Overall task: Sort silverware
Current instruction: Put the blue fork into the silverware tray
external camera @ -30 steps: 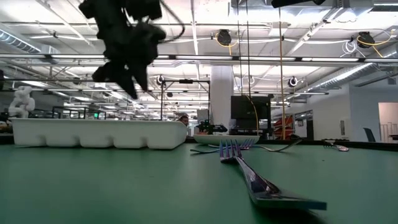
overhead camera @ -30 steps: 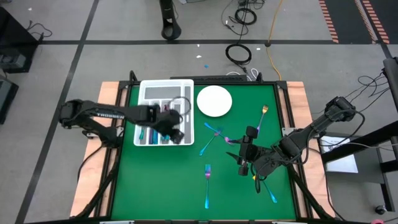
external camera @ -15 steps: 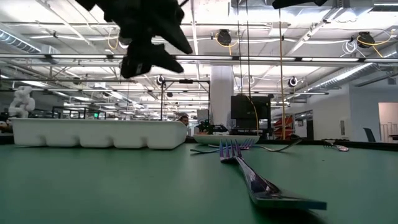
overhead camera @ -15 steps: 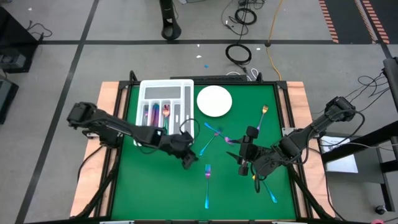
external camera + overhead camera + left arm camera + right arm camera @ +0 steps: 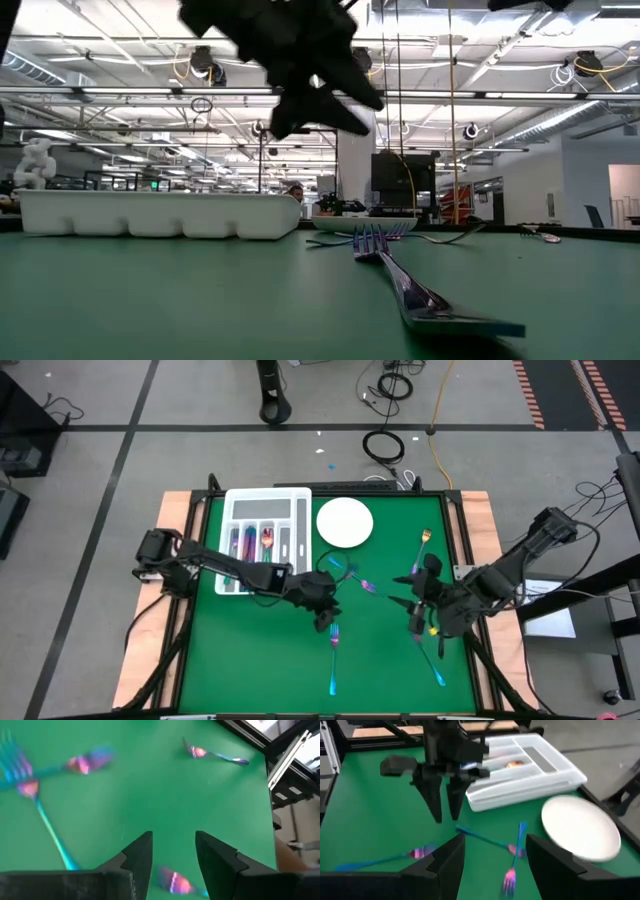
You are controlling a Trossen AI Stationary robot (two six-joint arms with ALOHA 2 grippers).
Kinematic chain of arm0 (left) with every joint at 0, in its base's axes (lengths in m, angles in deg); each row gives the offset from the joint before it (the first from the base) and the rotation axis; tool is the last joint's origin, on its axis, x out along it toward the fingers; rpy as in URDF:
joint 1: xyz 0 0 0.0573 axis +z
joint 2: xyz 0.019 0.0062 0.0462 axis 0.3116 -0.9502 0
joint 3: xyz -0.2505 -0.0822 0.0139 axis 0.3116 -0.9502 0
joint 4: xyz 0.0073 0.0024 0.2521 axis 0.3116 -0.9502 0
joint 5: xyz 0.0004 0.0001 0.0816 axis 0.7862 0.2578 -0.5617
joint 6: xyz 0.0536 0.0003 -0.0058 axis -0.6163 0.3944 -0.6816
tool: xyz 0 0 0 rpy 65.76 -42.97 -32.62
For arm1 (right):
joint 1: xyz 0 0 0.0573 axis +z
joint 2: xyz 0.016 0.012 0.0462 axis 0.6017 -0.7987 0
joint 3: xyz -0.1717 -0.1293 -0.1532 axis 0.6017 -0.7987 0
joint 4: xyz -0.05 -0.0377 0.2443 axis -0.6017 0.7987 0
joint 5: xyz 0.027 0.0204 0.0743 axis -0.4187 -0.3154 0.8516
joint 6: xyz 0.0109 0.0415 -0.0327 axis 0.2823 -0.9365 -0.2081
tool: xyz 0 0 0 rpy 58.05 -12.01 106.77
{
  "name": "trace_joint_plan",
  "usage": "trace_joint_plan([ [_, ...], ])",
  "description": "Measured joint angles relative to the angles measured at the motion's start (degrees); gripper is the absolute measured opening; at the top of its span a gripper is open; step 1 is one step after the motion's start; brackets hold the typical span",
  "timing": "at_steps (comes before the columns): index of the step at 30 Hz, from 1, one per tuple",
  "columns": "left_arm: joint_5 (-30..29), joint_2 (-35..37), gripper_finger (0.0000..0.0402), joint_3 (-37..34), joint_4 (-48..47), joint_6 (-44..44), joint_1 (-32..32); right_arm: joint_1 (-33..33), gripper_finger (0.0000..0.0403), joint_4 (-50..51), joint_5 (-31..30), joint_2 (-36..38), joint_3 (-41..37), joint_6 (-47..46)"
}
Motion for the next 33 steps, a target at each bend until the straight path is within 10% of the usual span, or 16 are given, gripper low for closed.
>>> trace_joint_plan([
  [12, -4.06, -15.05, 0.0151, 24.75, -28.36, -7.83, 8.82, 5.91, 0.0199, 16.50, -3.76, 0.99, -1.00, -20.67],
  [33, -4.32, -20.72, 0.0151, 25.88, -30.51, -10.61, 10.90, 6.36, 0.0199, 24.10, 1.70, 0.95, -5.81, -27.60],
])
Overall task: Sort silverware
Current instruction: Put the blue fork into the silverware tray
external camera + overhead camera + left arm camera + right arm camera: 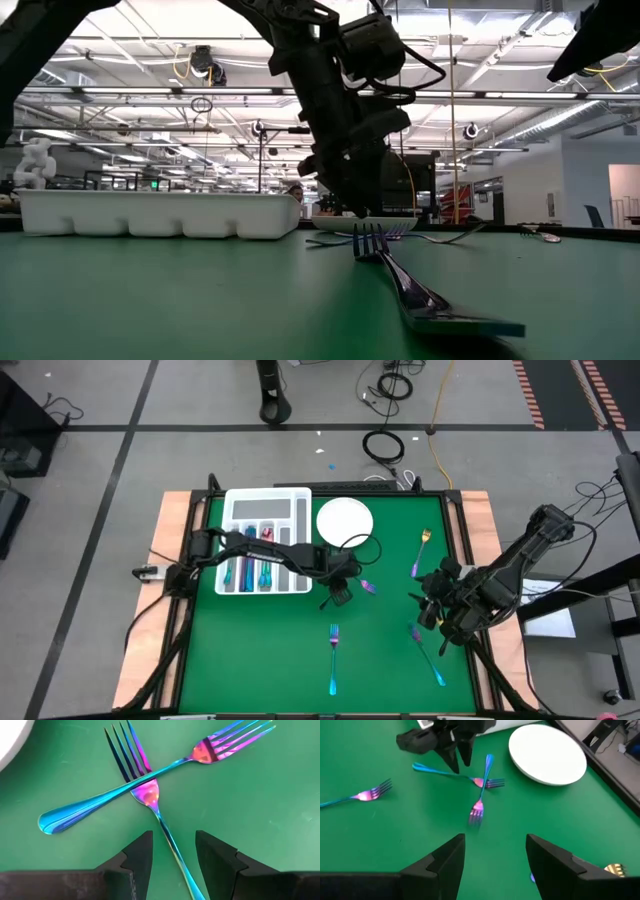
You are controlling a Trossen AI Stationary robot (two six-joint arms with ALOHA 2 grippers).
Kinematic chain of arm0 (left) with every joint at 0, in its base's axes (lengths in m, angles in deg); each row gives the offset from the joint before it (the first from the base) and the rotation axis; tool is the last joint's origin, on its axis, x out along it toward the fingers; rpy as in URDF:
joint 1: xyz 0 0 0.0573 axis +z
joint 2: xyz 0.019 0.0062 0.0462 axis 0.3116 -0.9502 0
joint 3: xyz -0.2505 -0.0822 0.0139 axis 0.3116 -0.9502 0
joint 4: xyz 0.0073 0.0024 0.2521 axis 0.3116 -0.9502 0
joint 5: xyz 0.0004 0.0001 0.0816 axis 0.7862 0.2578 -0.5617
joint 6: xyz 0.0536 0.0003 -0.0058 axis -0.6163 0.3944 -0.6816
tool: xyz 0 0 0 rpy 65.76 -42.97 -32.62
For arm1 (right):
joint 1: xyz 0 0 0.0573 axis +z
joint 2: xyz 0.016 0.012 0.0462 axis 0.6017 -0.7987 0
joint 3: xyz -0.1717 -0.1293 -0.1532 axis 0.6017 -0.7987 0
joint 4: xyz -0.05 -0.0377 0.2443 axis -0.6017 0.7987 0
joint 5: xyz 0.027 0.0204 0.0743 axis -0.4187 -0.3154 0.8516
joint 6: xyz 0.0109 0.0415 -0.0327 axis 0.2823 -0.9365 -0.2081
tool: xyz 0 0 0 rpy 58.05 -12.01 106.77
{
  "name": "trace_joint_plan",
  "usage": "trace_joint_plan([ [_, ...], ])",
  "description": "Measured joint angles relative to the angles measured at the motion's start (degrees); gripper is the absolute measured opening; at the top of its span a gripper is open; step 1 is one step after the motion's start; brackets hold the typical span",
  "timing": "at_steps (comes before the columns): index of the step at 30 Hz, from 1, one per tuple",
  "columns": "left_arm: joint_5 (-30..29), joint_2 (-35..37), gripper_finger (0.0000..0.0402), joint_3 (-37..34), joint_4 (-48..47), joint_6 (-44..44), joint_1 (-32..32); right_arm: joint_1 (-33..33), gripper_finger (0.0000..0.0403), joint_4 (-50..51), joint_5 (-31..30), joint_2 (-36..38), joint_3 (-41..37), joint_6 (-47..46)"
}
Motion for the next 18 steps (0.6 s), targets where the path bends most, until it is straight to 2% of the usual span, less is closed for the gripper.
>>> trace_joint_plan([
  [10, -0.95, -0.16, 0.0151, 0.00, 1.88, -0.99, 0.08, 0.00, 0.0199, 0.00, -1.41, 0.00, 0.00, 0.08],
  [18, -1.77, -3.65, 0.0151, 0.02, 2.01, -0.79, 0.51, 0.00, 0.0199, -0.04, -1.41, -0.04, 0.00, 0.20],
])
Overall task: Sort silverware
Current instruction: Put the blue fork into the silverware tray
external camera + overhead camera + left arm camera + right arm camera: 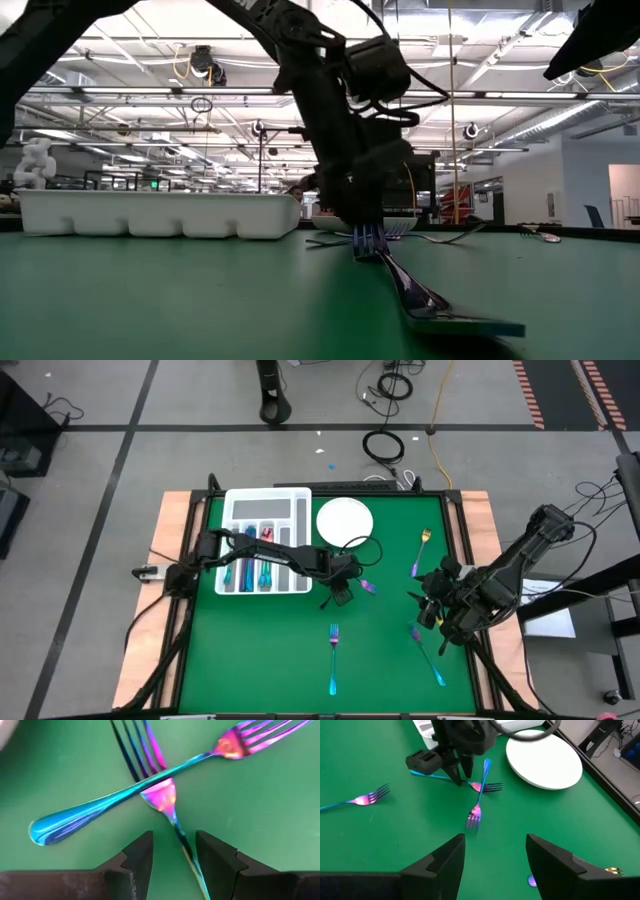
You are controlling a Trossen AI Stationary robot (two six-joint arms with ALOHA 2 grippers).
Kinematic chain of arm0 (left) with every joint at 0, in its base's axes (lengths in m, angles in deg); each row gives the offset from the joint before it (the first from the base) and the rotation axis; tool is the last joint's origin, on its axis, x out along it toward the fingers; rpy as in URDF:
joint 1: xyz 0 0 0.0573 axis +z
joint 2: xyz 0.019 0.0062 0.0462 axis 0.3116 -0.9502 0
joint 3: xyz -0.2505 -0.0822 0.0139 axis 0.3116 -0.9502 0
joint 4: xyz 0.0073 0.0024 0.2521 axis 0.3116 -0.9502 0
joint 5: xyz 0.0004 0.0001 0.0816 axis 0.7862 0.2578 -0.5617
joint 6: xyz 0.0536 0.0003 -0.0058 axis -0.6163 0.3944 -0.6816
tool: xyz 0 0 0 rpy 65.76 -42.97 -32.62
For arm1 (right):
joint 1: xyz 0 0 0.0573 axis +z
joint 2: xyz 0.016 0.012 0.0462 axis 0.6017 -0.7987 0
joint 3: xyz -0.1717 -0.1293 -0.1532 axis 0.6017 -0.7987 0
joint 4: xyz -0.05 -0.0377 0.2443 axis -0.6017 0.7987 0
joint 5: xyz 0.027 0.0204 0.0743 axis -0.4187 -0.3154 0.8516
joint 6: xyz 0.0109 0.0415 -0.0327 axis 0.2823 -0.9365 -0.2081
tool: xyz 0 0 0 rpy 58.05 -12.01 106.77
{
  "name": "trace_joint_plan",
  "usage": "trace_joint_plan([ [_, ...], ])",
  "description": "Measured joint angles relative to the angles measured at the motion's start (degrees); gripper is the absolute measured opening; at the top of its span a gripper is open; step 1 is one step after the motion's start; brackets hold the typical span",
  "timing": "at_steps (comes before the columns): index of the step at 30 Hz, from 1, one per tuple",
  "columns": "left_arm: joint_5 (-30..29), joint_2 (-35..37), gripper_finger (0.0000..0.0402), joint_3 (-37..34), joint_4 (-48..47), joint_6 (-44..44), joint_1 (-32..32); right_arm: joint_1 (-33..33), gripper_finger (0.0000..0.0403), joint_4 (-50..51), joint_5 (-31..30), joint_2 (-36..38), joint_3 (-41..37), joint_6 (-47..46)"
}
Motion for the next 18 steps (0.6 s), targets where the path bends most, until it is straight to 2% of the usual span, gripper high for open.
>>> trace_joint_plan([
  [6, 0.34, -1.48, 0.0149, 0.26, -0.24, -0.04, 0.02, -0.02, 0.0199, 0.17, -0.04, 0.02, 0.00, 0.26],
  [9, 0.44, -1.56, 0.0133, 0.24, -0.39, -0.02, 0.02, -0.02, 0.0199, 0.20, -0.06, 0.02, 0.00, 0.46],
  [18, 1.08, -1.30, 0.0012, 0.16, -0.94, -0.04, 0.13, -0.02, 0.0199, 0.22, -0.04, 0.02, 0.00, 0.44],
])
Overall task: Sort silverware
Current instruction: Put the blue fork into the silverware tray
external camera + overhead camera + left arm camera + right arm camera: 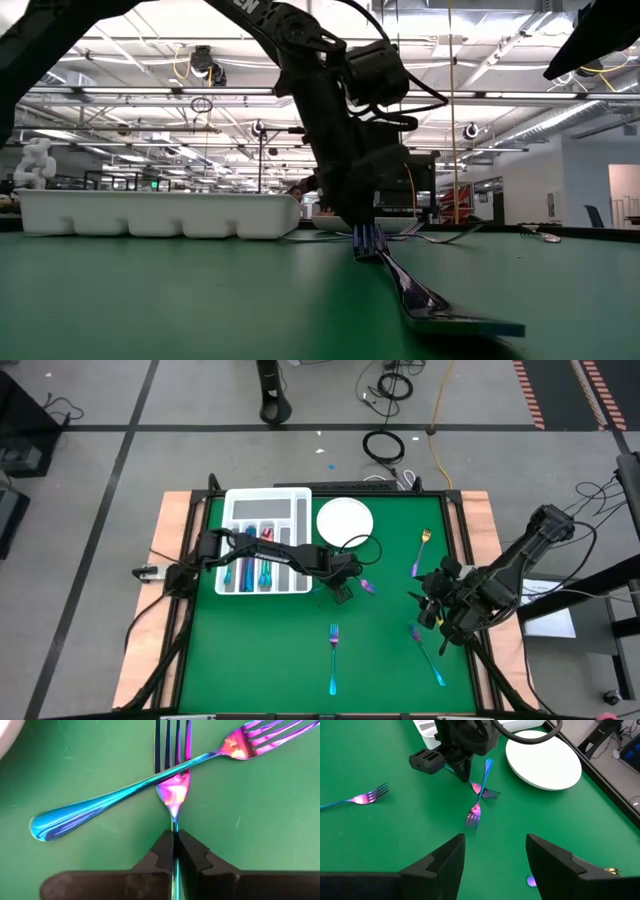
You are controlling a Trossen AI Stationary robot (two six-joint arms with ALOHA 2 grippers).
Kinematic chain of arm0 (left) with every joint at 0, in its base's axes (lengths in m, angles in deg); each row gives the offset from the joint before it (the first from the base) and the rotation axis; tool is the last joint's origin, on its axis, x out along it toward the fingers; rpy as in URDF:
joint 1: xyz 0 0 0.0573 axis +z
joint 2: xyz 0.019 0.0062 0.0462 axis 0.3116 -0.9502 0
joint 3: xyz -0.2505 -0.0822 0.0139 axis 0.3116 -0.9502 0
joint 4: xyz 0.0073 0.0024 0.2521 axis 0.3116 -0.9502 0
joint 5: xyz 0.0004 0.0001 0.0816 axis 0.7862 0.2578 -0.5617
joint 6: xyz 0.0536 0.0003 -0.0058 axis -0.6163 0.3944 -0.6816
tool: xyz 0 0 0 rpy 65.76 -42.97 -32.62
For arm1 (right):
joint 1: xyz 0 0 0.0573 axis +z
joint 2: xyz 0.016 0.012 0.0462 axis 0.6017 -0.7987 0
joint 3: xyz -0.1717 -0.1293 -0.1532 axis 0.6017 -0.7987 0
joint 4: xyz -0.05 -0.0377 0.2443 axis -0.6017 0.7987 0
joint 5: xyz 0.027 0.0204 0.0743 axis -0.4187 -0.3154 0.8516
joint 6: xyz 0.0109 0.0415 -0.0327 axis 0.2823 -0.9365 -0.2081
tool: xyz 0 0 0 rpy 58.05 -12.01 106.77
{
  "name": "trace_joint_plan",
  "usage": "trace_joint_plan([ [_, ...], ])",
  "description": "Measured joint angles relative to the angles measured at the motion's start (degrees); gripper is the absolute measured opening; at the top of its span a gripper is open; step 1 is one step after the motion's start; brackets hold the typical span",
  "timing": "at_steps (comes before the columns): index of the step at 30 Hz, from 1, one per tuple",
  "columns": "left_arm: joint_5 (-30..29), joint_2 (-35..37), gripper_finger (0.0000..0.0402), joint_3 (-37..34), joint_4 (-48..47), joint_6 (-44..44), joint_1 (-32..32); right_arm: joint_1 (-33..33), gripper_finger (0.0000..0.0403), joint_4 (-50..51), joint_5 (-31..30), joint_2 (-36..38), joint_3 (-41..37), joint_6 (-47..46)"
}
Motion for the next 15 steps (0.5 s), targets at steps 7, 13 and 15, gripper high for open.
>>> trace_joint_plan([
  [7, 3.22, -0.38, 0.0010, 3.39, -6.38, 0.02, 0.83, 0.00, 0.0199, 0.00, 0.00, 0.02, 0.00, 0.02],
  [13, 13.28, -0.70, 0.0007, 8.69, -10.46, 4.47, 2.12, -0.02, 0.0199, 0.00, 0.00, 0.00, 0.02, 0.03],
  [15, 16.71, -0.57, 0.0007, 9.68, -10.23, 7.17, 2.97, -0.02, 0.0199, 0.00, 0.00, 0.00, 0.02, 0.02],
])
